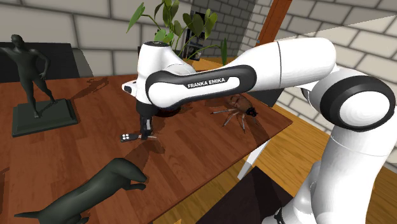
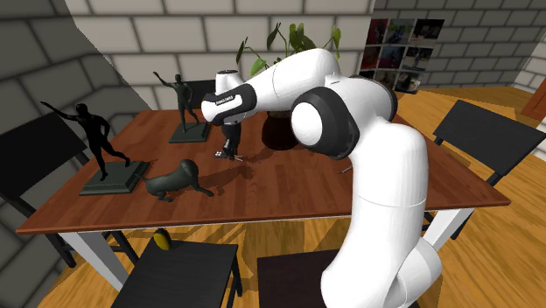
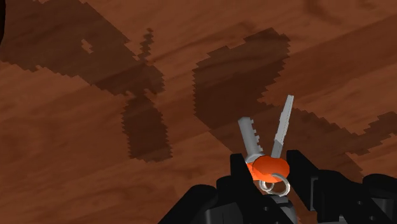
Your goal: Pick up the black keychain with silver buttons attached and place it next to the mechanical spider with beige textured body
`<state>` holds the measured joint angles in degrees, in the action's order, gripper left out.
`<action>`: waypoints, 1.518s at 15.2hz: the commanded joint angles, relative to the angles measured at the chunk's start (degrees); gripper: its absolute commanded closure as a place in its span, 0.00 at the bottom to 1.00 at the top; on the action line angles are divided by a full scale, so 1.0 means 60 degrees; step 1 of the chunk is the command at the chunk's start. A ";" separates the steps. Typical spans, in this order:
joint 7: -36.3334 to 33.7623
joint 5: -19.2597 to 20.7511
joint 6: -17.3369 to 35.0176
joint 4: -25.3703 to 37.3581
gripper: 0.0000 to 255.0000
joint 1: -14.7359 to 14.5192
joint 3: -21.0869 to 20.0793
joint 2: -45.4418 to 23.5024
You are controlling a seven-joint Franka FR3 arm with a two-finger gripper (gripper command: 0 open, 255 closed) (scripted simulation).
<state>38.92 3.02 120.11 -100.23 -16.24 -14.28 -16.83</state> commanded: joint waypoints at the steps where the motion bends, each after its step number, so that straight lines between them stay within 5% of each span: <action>1: -0.0003 -0.0020 -0.0256 0.0182 1.00 -0.0007 -0.0014 0.0072; 23: 0.0032 -0.0127 -0.2965 0.2580 1.00 -0.0041 -0.0073 0.0396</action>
<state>39.12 2.25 103.08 -85.56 -16.44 -14.71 -14.38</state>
